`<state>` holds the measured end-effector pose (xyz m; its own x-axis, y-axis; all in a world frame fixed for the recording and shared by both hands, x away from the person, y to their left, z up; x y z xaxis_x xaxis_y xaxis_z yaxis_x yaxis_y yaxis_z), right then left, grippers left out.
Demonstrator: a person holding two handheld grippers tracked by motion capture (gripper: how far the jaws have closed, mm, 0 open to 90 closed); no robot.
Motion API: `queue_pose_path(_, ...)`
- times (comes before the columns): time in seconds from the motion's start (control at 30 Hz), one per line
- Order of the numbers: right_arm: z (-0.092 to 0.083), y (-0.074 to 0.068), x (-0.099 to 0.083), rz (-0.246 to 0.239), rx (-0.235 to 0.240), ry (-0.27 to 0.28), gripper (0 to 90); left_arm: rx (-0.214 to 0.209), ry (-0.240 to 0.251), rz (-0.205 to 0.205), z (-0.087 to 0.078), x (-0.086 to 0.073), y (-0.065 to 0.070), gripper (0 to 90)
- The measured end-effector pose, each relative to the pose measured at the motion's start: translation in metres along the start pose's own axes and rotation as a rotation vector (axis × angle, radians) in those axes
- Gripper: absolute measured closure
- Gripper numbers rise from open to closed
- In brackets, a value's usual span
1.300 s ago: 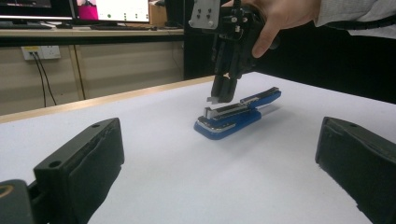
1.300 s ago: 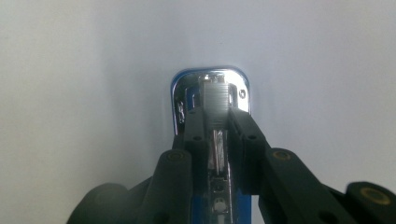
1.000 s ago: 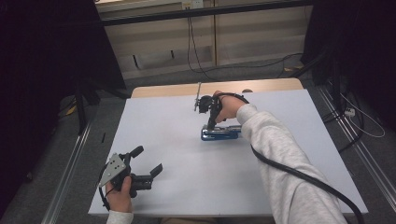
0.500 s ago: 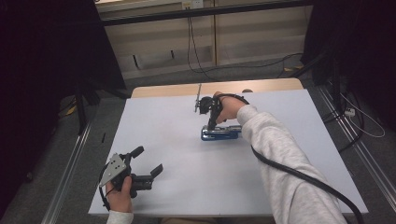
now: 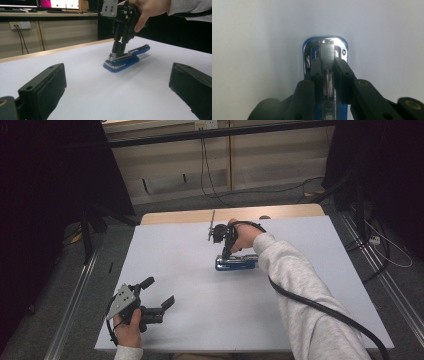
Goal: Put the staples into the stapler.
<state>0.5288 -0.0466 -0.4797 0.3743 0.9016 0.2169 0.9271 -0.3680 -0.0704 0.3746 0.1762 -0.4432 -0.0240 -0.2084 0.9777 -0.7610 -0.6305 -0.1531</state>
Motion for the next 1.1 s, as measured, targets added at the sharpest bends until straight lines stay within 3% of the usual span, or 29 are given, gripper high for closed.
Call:
queue_pose_path(0.13,0.001,0.000,0.001,0.004,-0.004,0.000,77.6,-0.005,-0.004,-0.006,0.000,-0.001,0.001,1.2)
queue_pose_path(0.3,0.001,0.002,0.003,0.003,-0.022,0.023,68.1,-0.002,-0.006,-0.007,0.000,-0.001,0.000,1.3)
queue_pose_path(0.43,-0.002,0.001,0.001,0.029,-0.013,0.042,65.9,0.000,-0.005,-0.005,0.001,-0.001,0.000,1.3)
queue_pose_path(0.53,-0.005,-0.001,-0.001,0.053,0.013,0.092,61.4,-0.002,-0.007,-0.008,0.001,-0.001,0.000,1.3)
queue_pose_path(0.63,-0.009,0.000,-0.005,0.078,0.017,0.133,54.1,0.004,-0.007,-0.006,0.002,-0.001,0.000,1.3)
queue_pose_path(0.7,-0.011,-0.001,-0.009,0.077,0.017,0.154,53.7,0.019,-0.004,-0.013,0.002,0.000,-0.001,1.2)
queue_pose_path(0.83,-0.013,0.000,-0.018,0.091,0.017,0.192,46.8,0.004,-0.018,-0.007,0.006,-0.002,0.000,1.2)
queue_pose_path(0.9,-0.015,0.002,-0.021,0.125,0.015,0.224,43.1,0.001,-0.020,-0.002,0.007,-0.002,0.001,1.3)
queue_pose_path(1.0,-0.016,0.002,-0.025,0.136,0.027,0.253,39.4,-0.004,-0.022,0.002,0.008,-0.002,0.001,1.3)
queue_pose_path(1.1,-0.017,0.005,-0.035,0.209,0.021,0.294,30.0,-0.009,-0.030,0.003,0.011,-0.003,0.002,1.2)
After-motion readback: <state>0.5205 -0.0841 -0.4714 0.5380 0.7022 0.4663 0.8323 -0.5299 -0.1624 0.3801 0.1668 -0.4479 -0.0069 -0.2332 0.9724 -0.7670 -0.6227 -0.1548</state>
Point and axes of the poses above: each handheld gripper's, and its own axes: z roughly forward along the jaws, x roughly out of its top, y roughly to its right, the point moved 9 cm from there along z, roughly forward along the jaws, and after that the axes turned 12 degrees about z, right-handed, at the moved point
